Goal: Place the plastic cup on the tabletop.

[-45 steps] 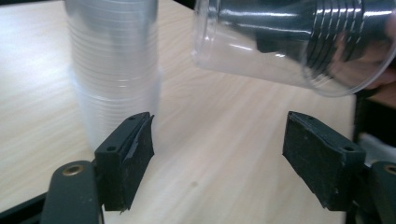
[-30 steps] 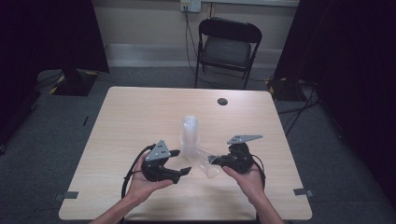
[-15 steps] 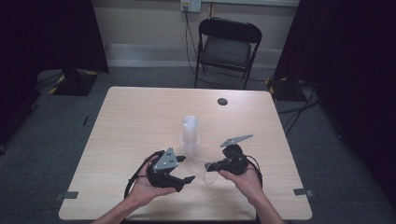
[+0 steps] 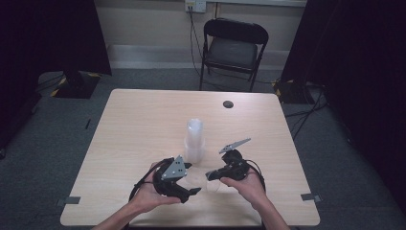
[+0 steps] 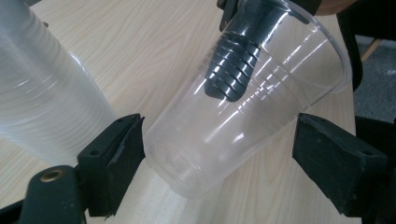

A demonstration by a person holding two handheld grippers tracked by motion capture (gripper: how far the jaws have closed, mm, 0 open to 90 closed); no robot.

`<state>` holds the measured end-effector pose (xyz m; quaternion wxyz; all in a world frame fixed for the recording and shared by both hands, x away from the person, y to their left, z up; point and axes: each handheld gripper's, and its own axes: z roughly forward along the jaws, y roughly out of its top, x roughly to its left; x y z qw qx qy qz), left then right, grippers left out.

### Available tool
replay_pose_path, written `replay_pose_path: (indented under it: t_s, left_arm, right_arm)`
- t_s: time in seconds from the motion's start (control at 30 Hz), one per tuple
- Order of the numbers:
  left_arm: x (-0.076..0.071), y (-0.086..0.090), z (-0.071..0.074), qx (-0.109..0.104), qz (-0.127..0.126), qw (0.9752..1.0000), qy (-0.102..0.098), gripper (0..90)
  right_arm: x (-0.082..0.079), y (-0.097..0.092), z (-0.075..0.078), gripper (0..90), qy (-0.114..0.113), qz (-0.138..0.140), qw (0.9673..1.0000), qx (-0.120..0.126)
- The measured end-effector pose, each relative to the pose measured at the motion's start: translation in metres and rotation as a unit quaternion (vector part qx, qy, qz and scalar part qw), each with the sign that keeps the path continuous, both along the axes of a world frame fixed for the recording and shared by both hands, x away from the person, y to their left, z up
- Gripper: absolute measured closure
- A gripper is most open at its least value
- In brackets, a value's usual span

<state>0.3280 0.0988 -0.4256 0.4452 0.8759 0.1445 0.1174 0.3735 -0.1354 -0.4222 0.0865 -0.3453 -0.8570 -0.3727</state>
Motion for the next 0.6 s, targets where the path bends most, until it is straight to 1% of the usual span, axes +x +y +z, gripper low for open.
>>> replay_pose_path:
  t_s: [0.03,0.1,0.17,0.3,0.37,0.4,0.43,0.47,0.53,0.57,0.6]
  left_arm:
    - [-0.001,-0.001,0.000,0.005,-0.004,1.0000,-0.002,15.7]
    - [-0.003,-0.003,-0.001,0.008,-0.012,0.9999,-0.006,15.8]
    - [-0.005,-0.006,-0.003,0.022,-0.018,0.9995,-0.009,16.0]
    - [-0.004,-0.007,-0.004,0.023,-0.022,0.9995,-0.005,16.3]
    - [-0.005,-0.009,-0.004,0.034,-0.027,0.9990,-0.009,18.1]
    - [-0.005,-0.010,-0.005,0.034,-0.029,0.9990,-0.010,18.7]
    - [-0.005,-0.011,-0.006,0.042,-0.035,0.9984,-0.014,18.8]
    - [-0.006,-0.013,-0.006,0.046,-0.032,0.9983,-0.015,19.0]
    - [-0.007,-0.015,-0.007,0.044,-0.028,0.9985,-0.015,19.3]
    - [-0.007,-0.015,-0.006,0.056,-0.034,0.9976,-0.020,19.5]
    - [-0.008,-0.016,-0.008,0.047,-0.028,0.9983,-0.023,20.1]
  right_arm:
    - [0.000,0.001,-0.001,89.1,0.002,0.001,1.0000,-0.001]
    - [-0.001,0.002,-0.003,89.0,0.006,0.005,1.0000,-0.001]
    - [-0.001,0.004,-0.005,89.0,0.012,0.010,0.9999,-0.003]
    - [0.000,0.006,-0.005,89.1,0.013,0.014,0.9998,-0.001]
    - [0.000,0.006,-0.004,89.1,0.016,0.015,0.9997,0.004]
    - [0.000,0.006,-0.004,89.1,0.015,0.015,0.9998,0.004]
    - [0.000,0.006,-0.004,89.1,0.015,0.015,0.9998,0.004]
    - [-0.001,0.005,-0.003,89.1,0.016,0.014,0.9997,0.006]
    - [-0.001,0.005,-0.003,89.1,0.018,0.015,0.9997,0.008]
    - [-0.002,0.006,-0.003,89.1,0.019,0.016,0.9996,0.009]
    - [-0.002,0.006,-0.003,89.2,0.020,0.016,0.9996,0.010]
